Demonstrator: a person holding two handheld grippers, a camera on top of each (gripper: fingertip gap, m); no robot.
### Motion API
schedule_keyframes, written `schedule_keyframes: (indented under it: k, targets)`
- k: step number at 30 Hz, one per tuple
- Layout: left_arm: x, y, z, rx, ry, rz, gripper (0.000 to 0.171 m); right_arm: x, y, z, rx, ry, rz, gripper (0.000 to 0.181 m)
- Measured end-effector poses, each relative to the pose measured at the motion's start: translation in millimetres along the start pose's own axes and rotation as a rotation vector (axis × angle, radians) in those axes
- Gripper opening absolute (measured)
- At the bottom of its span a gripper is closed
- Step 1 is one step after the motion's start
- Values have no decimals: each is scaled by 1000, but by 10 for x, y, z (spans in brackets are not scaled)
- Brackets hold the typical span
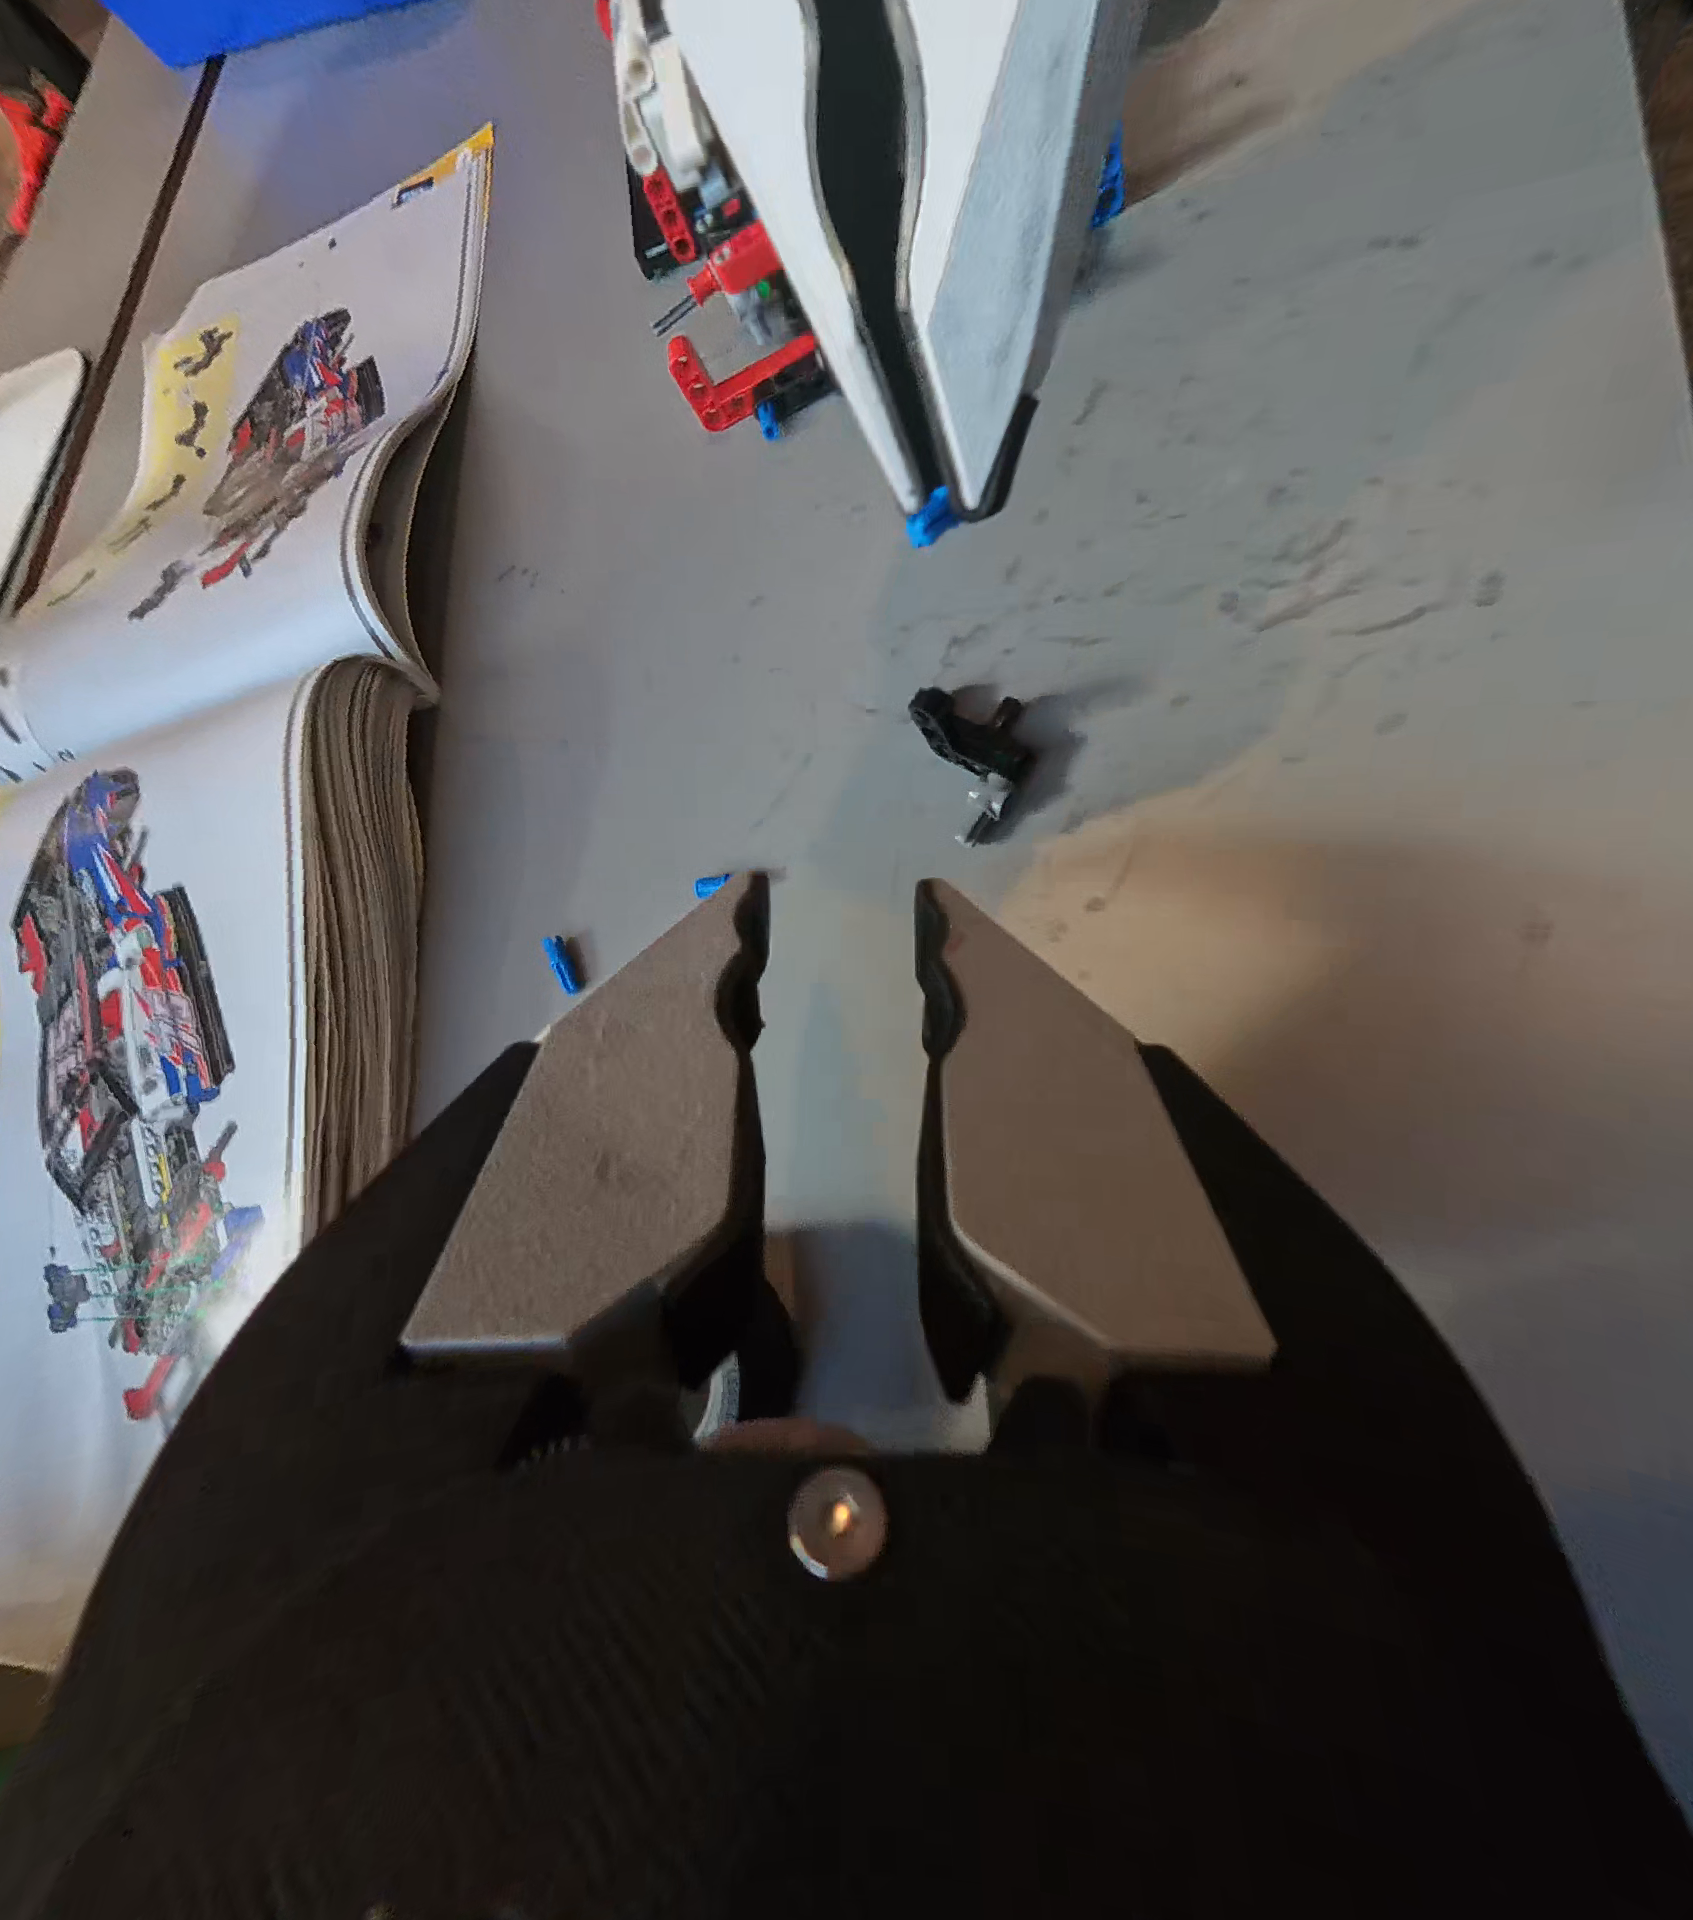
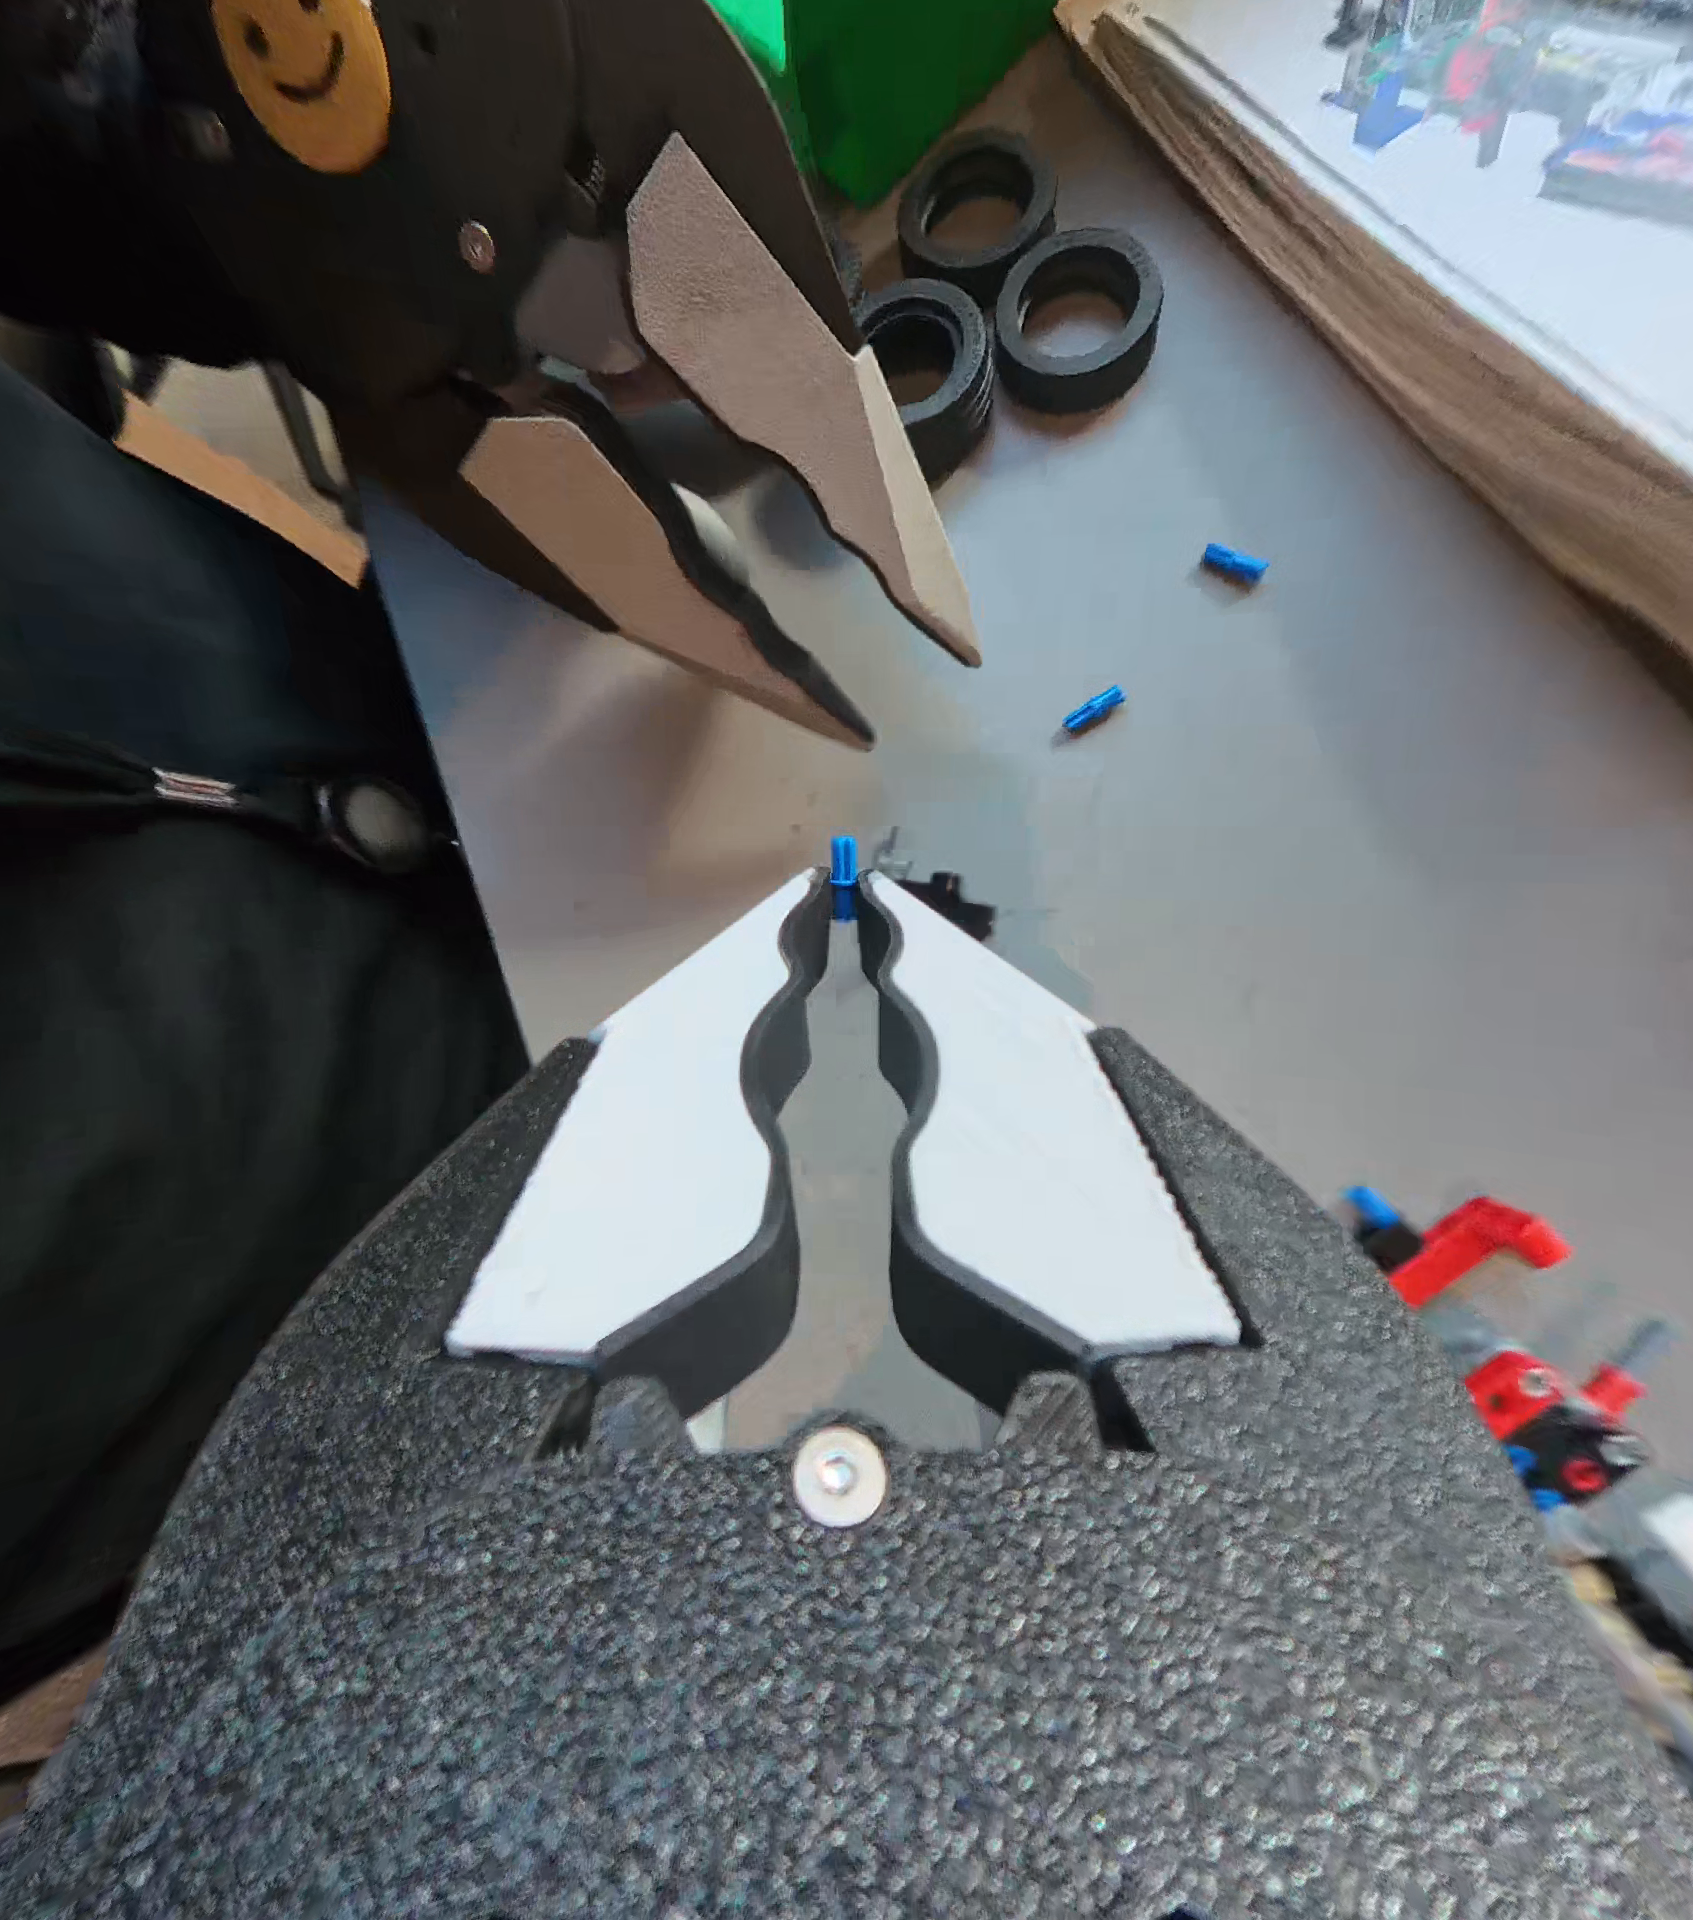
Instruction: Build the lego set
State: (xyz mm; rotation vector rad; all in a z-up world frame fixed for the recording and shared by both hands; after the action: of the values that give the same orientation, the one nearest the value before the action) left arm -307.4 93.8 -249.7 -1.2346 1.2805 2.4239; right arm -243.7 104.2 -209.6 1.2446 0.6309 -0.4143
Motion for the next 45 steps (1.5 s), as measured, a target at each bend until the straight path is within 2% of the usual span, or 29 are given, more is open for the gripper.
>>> schedule_keyframes:
  k: [2,9,16,22,28,34,37,42,45]
  targets:
    - [-94,-9,-16,-23,-72,-21,24,86,-10,28,-34,-65,-19,4]
    - [-437,-61,-211,-59,-376,-94,23,202,-34,87,-98,-123,-56,4]
    - [-565,-47,-366,-80,-521,-147,12,219,-9,118,-124,-166,-75,4]
    - [-550,-91,-408,-99,-591,-140,3,217,-25,125,-149,-193,-81,4]
    - [-531,-120,-399,-88,-481,-138,1,227,-24,101,-119,-240,-118,4]
    - [-482,-190,-370,-59,-313,-135,1,262,-37,34,45,-270,-186,6]
    - [-433,-209,-336,-53,-271,-124,1,287,7,20,140,-249,-226,21]
    - [-438,-186,-321,-34,-224,-145,1,279,68,63,191,-209,-322,14]
    - [-437,-189,-332,-27,-230,-147,1,257,31,82,199,-170,-332,14]
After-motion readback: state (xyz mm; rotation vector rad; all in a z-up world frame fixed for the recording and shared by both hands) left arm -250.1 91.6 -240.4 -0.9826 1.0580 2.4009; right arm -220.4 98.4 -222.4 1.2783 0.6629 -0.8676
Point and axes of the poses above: each gripper's, where its closed fingertips meet, y back along the fingers, x out of its underside, z = x × y across the jaws, the point moved 2 cm from there along y, back along the fingers, and after that the axes turned 5 degrees about y, right-handed, at the moved point
